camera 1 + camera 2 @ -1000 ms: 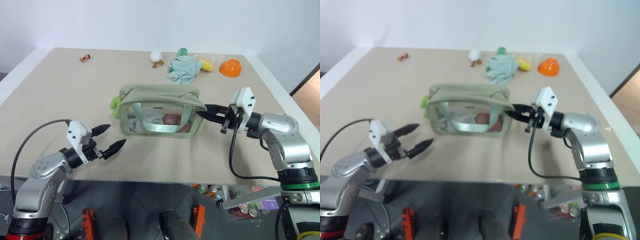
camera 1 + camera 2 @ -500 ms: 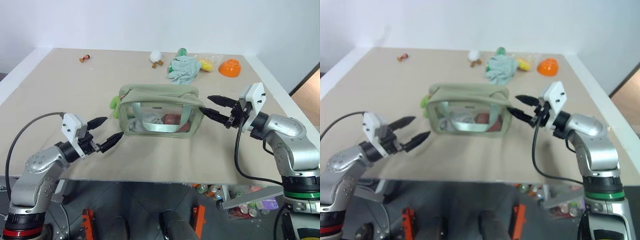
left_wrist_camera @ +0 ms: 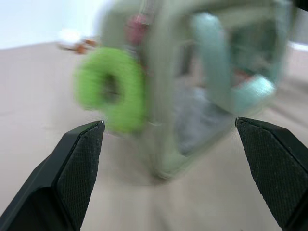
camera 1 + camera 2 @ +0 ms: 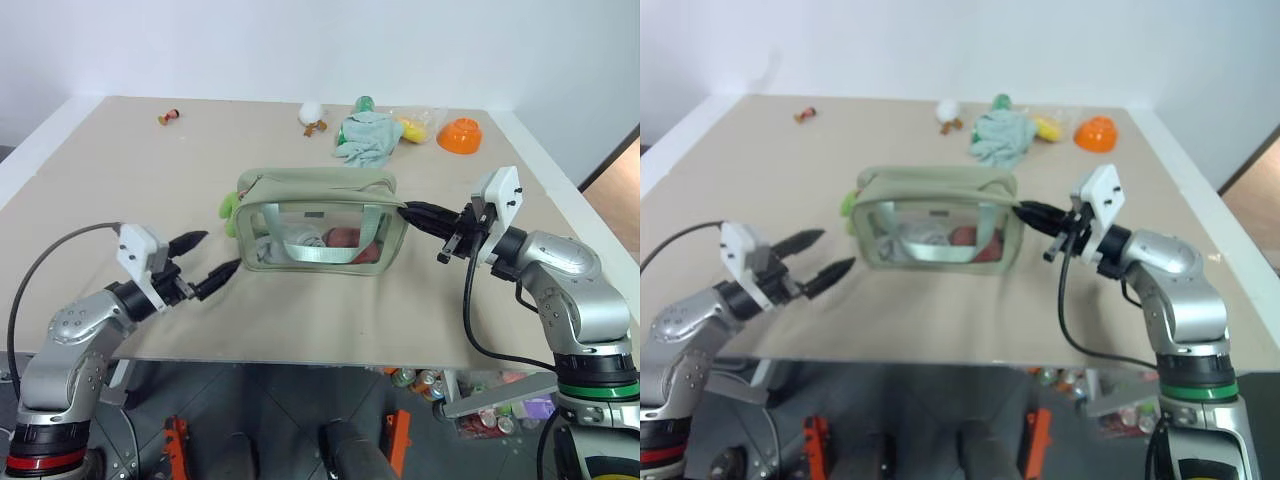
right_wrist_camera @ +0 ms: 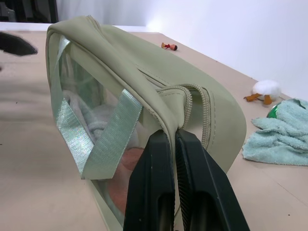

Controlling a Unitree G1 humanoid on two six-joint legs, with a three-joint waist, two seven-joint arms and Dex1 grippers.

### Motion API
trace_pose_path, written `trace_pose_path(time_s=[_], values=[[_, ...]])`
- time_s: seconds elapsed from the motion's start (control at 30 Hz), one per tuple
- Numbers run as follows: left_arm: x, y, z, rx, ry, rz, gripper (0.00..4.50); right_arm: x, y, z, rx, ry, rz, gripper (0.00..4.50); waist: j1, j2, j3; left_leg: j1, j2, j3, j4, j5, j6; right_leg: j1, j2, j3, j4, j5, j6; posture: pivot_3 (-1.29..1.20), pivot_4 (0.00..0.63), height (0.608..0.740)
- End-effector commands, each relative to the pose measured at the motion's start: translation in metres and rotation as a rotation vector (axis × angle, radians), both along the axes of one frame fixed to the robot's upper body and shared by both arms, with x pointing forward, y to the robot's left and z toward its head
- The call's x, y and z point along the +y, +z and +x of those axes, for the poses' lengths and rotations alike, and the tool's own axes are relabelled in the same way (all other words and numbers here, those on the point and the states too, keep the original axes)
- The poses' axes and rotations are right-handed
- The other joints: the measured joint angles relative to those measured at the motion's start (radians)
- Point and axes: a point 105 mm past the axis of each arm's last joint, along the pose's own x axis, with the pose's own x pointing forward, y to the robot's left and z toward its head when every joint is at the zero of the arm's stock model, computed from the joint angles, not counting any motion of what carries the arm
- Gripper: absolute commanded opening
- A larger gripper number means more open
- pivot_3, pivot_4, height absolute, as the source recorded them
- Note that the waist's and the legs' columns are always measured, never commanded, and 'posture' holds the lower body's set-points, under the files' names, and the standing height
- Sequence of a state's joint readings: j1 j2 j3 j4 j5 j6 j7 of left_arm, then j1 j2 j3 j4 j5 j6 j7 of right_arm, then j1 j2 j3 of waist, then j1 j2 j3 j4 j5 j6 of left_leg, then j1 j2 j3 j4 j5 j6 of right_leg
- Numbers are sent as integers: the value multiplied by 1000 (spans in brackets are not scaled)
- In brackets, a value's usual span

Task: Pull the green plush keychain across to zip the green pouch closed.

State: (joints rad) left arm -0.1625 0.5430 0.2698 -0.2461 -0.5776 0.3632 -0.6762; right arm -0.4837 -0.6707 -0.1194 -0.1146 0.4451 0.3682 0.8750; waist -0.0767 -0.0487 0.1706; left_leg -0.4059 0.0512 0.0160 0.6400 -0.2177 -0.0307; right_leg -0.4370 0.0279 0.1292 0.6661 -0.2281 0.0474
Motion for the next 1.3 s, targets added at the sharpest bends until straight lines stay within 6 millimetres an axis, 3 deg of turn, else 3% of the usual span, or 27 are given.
trace_pose_path(time_s=[0.03, 0.23, 0.43, 0.7, 0.9, 1.1, 1.2, 1.3], values=[[15, 4, 11, 27, 69, -45, 4500, 3, 9, -7, -62, 25, -44, 21, 1, 0, 0, 0, 0, 0, 0, 0, 0, 0, 0, 0, 0, 0, 0, 0, 150, 740], [24, 7, 34, 40, 124, -65, 4500, 1, 7, -7, -71, 22, -69, 21, 1, 0, 0, 0, 0, 0, 0, 0, 0, 0, 0, 0, 0, 0, 0, 0, 150, 740], [3, 8, 54, 50, 56, -13, 4500, -4, 5, -7, -79, 7, -94, 21, 1, 0, 0, 0, -1, -1, 0, 0, 0, 1, 0, 0, 0, 0, 1, 0, 150, 740], [-7, 6, 73, 43, 30, 47, 4500, -8, 3, -9, -79, -10, -105, 21, 3, 0, 0, 0, -1, -2, 0, 0, 0, 1, 0, -1, 0, 0, 1, 0, 150, 740], [-10, 24, 82, -33, 21, 24, 4500, -10, 2, -10, -80, -19, -108, 21, 3, 0, 0, 0, -1, -2, 1, 0, 0, 1, 0, -1, 0, 0, 1, 0, 150, 740], [-13, 20, 86, -33, 2, 56, 4500, -10, 1, -10, -80, -24, -110, 21, 3, 0, 0, 0, -1, -3, 0, 0, 0, 1, 0, -1, 0, 0, 1, 0, 150, 740], [-14, 19, 88, -34, 6, 68, 3769, -11, 0, -10, -80, -28, -113, 0, 3, 0, 0, -1, -1, -3, 1, 0, 0, 1, 0, -1, 0, 0, 1, 0, 150, 740], [-13, 18, 90, -38, 16, 81, 2678, -11, 0, -10, -80, -29, -115, 0, 3, 0, 0, -1, -1, -3, 1, 0, 0, 2, 0, -1, 0, 0, 1, 0, 150, 740]])
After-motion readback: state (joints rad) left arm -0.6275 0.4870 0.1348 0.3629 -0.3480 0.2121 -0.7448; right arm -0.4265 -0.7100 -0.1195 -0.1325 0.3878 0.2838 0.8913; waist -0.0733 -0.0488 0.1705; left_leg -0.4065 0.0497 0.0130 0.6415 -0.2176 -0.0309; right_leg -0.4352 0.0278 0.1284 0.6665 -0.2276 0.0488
